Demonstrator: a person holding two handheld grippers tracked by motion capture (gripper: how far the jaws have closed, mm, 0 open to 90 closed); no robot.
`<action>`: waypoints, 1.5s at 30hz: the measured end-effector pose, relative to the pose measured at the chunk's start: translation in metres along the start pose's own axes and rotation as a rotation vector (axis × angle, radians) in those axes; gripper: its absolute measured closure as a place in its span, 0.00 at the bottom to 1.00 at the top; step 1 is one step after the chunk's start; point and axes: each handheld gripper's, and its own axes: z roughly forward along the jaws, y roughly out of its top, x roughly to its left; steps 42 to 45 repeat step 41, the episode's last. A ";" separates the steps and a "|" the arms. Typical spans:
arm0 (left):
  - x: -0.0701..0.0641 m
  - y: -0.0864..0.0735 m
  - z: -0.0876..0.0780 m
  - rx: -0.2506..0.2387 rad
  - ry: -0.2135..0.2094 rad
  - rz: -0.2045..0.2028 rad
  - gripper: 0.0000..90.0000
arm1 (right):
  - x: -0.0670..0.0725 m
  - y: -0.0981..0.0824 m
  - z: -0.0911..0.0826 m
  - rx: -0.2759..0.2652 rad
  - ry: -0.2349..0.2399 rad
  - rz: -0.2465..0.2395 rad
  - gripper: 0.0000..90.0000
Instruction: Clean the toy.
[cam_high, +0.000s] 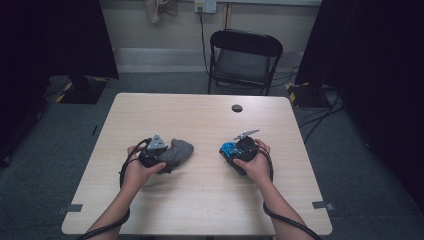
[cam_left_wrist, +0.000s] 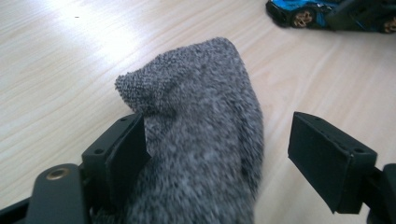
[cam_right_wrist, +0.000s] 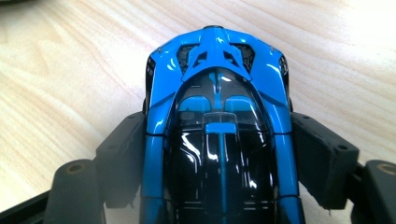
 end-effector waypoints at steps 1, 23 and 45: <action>-0.001 0.000 -0.003 0.005 -0.003 0.003 0.21 | 0.000 0.000 0.000 0.000 0.000 0.000 0.28; 0.004 -0.048 -0.056 -0.017 -0.023 -0.032 0.19 | -0.030 -0.058 -0.079 -0.125 0.044 -0.042 0.17; 0.004 -0.081 -0.057 0.057 -0.004 0.019 0.19 | -0.028 -0.127 -0.084 -0.079 0.034 -0.037 0.17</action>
